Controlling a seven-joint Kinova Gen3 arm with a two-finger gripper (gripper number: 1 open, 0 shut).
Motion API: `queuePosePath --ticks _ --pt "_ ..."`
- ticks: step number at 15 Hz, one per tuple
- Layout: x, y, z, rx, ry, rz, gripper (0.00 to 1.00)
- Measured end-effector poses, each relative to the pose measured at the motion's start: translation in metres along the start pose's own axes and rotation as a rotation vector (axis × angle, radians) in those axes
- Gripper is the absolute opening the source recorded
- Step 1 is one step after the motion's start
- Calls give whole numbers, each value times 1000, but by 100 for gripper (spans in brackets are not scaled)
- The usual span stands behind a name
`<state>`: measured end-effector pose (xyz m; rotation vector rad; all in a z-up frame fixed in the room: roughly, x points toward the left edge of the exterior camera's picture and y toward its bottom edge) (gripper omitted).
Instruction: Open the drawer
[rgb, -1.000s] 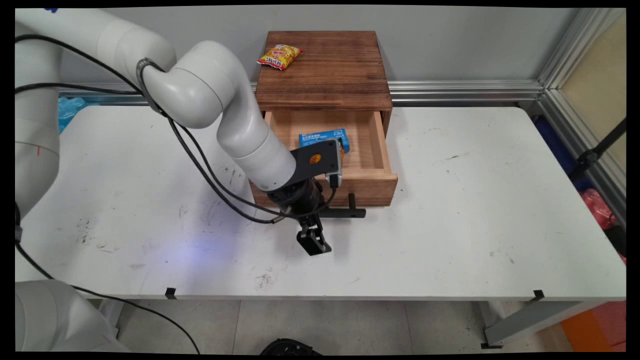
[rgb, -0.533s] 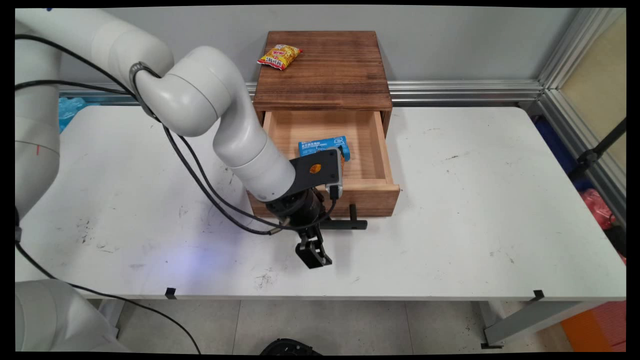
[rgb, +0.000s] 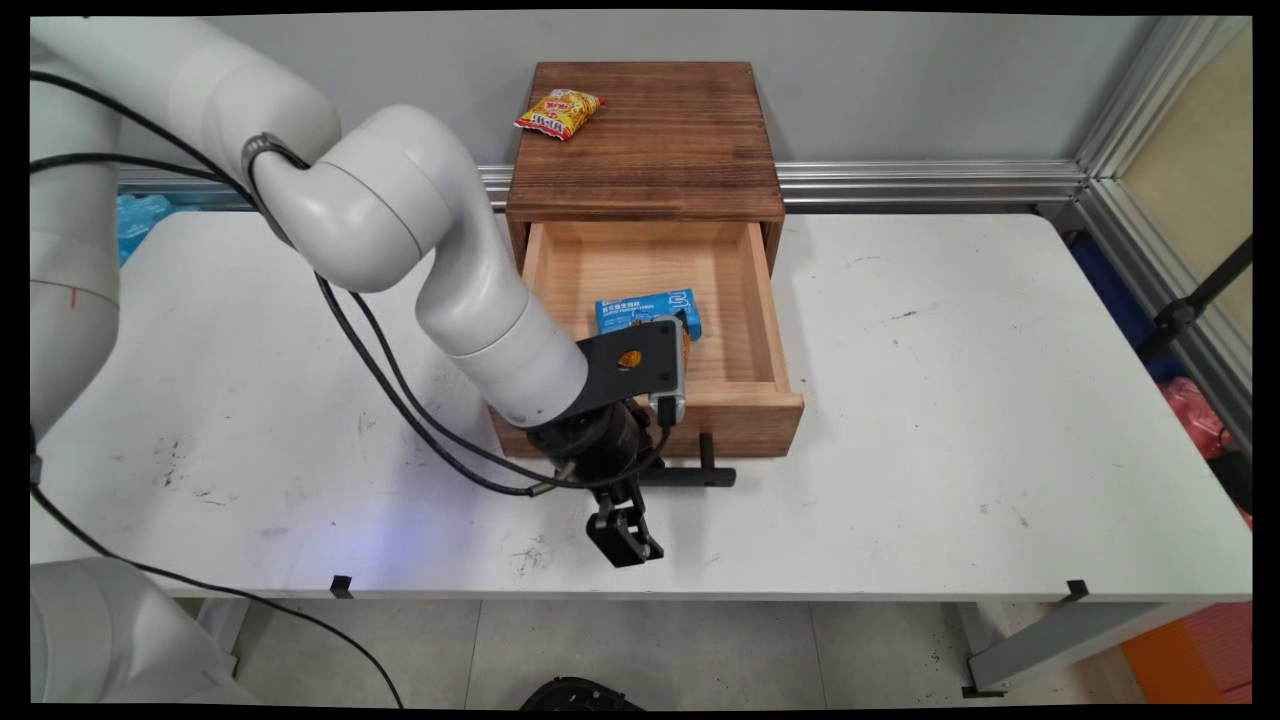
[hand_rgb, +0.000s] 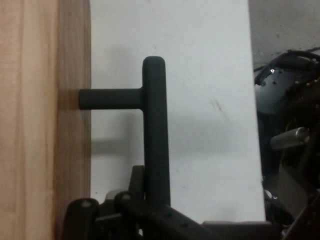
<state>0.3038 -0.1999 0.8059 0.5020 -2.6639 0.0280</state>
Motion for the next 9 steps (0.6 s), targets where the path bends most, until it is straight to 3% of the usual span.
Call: queuePosePath --ticks 9 --pt "-5 9 -4 0 -8 14 100"
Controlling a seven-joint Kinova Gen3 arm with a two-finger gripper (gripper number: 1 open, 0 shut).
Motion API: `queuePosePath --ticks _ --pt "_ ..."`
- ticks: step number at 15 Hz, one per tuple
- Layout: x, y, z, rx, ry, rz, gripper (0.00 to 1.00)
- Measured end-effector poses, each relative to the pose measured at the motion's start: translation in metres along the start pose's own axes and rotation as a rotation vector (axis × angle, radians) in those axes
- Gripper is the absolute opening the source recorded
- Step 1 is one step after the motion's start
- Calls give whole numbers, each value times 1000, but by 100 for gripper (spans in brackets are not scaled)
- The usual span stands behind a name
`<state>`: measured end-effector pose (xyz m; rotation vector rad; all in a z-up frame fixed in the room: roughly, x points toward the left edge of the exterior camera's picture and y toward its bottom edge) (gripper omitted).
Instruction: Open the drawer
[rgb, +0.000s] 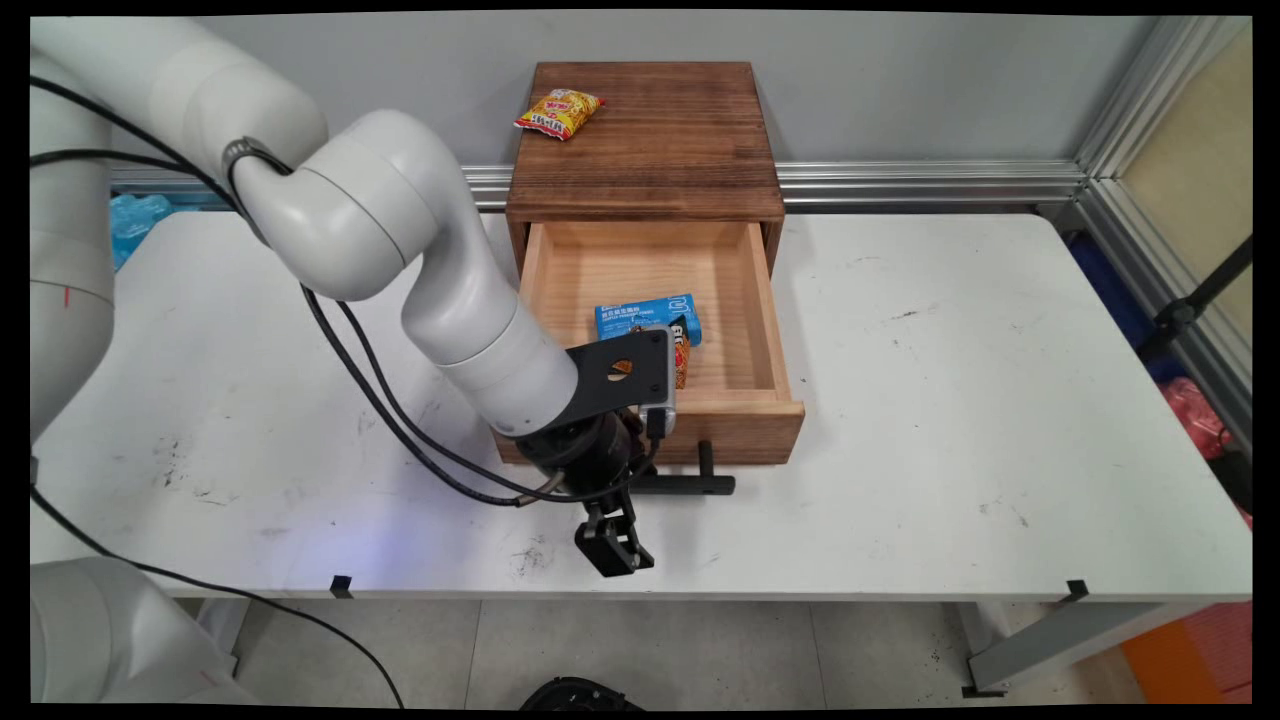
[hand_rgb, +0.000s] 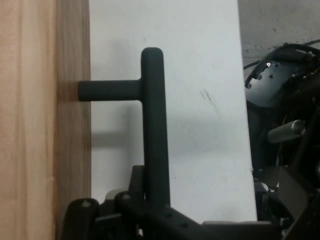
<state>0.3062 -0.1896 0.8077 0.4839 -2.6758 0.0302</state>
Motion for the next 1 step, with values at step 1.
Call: queuePosePath --ticks 1 --pt "0 1 0 0 0 1 100"
